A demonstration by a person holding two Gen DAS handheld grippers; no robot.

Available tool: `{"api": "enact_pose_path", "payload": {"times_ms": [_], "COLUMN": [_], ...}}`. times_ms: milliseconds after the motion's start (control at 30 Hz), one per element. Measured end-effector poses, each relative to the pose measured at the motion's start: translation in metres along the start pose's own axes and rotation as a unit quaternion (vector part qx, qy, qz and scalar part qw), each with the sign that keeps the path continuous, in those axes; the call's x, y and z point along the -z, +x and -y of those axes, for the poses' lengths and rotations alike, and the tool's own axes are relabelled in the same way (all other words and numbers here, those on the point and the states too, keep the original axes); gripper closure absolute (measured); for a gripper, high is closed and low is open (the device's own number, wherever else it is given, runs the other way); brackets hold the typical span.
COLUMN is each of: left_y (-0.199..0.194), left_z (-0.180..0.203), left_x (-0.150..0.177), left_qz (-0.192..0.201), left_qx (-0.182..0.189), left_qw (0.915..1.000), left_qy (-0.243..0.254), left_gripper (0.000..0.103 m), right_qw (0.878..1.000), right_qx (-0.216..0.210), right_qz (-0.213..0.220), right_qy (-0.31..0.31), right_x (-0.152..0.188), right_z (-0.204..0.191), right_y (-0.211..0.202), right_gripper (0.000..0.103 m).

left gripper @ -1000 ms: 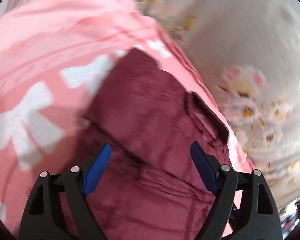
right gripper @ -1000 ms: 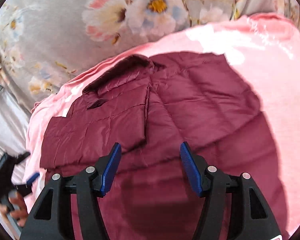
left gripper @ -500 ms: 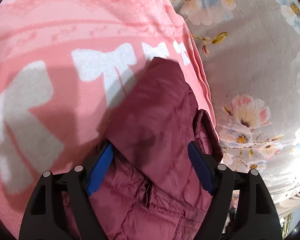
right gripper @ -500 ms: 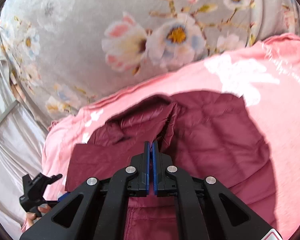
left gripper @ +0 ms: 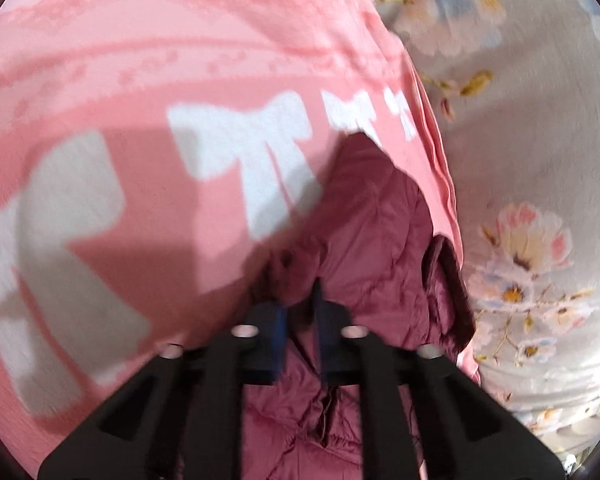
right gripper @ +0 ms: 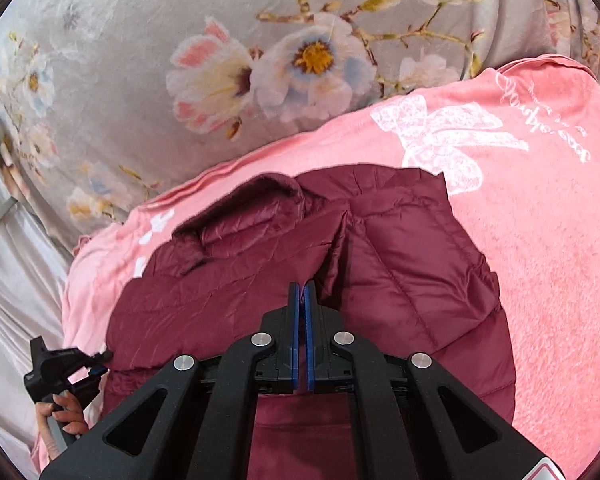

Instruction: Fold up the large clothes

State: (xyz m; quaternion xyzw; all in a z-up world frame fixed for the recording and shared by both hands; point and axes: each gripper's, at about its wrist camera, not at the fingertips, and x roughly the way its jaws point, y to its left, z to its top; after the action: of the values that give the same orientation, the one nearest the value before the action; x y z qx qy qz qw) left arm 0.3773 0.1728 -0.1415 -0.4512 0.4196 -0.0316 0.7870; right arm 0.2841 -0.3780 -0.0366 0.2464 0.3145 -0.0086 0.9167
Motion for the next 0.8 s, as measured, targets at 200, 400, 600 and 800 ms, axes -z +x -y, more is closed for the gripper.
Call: {"api": "enact_pose_path", "payload": {"times_ms": [200, 400, 600, 800], "left_y": [-0.011, 0.0, 0.002, 0.003], "left_z": [0.009, 0.003, 0.003, 0.009], "left_x": [0.009, 0.023, 0.028, 0.034], "left_qz": [0.038, 0.045, 0.06, 0.069], "left_qx": [-0.042, -0.08, -0.086, -0.109], "left_qw": [0.9965, 0.9907, 0.9866, 0.9801], "left_qy": [0.062, 0.101, 0.125, 0.151], "left_gripper": [0.102, 0.102, 0.102, 0.102], "right_qw": [0.996, 0.992, 0.987, 0.986], "right_qx": [0.066, 0.082, 0.116, 0.121], "right_qz": [-0.053, -0.09, -0.089, -0.089], "right_qy": [-0.029, -0.023, -0.059, -0.07], "right_x": [0.03, 0.051, 0.057, 0.057], "right_z": [0.007, 0.022, 0.011, 0.008], "right_y": [0.03, 0.049, 0.053, 0.052], "right_gripper": [0.102, 0.103, 0.103, 0.103]}}
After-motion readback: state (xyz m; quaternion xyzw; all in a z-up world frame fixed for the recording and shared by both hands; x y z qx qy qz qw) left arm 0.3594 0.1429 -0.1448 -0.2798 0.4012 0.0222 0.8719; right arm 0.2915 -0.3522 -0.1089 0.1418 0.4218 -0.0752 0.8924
